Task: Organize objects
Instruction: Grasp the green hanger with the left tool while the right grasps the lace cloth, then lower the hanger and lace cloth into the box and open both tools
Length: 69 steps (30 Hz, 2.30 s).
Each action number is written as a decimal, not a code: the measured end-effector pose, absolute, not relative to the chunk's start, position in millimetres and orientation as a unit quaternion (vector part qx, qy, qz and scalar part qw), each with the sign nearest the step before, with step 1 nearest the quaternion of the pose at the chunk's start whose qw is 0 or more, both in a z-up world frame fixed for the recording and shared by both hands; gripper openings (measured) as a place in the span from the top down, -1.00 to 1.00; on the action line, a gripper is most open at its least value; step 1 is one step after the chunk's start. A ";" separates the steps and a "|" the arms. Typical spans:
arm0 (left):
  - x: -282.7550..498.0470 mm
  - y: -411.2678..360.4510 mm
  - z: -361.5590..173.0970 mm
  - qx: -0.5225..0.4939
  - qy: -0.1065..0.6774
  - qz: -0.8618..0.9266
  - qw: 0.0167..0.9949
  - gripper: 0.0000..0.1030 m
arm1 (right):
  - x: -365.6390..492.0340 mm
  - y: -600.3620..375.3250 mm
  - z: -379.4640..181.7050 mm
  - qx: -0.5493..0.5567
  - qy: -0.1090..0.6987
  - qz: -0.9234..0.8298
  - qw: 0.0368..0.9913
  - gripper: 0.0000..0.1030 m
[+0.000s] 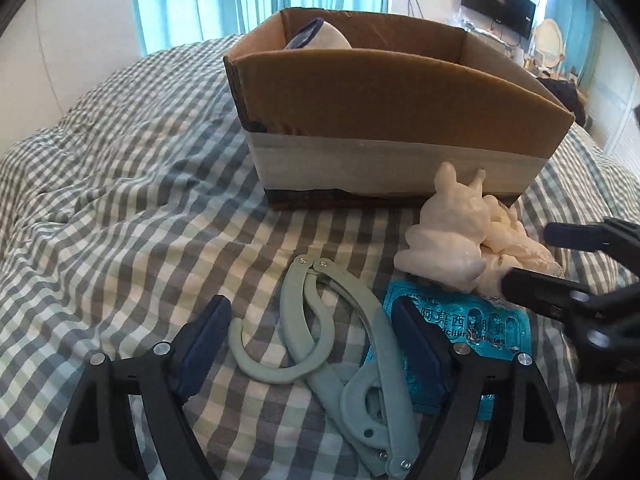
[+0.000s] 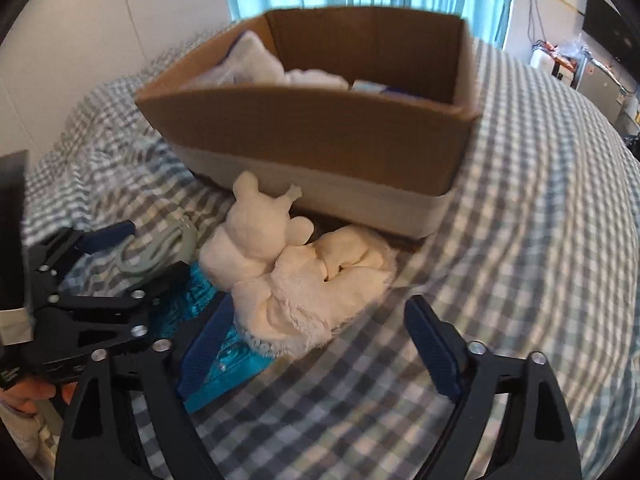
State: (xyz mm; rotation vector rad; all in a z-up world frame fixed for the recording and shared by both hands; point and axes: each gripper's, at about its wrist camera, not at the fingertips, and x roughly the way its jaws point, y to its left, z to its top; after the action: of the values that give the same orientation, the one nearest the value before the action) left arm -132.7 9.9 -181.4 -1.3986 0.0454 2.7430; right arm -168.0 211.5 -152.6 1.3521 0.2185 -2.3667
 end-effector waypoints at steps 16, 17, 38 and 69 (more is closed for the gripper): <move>-93.0 -0.5 -175.3 -0.473 -0.005 0.881 0.034 -0.27 | -134.7 227.9 -140.9 0.458 0.097 -0.866 0.175 0.73; -89.5 0.0 -172.8 -0.472 -0.008 0.881 0.034 -0.27 | -130.0 230.5 -136.1 0.453 0.096 -0.869 0.175 0.73; -94.0 8.5 -38.5 -0.333 -0.004 0.941 0.057 -0.27 | -79.3 226.6 -27.1 0.357 0.100 -0.910 0.185 0.76; -295.6 42.2 -76.5 -0.345 0.035 0.934 0.087 -0.28 | -281.0 215.9 -44.9 0.365 0.077 -0.907 0.194 0.76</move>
State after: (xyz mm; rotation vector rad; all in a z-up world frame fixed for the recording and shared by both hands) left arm -295.6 42.2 -76.5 -1.0268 0.1044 2.7830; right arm -281.0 216.0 -44.9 1.0251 0.2167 -2.5449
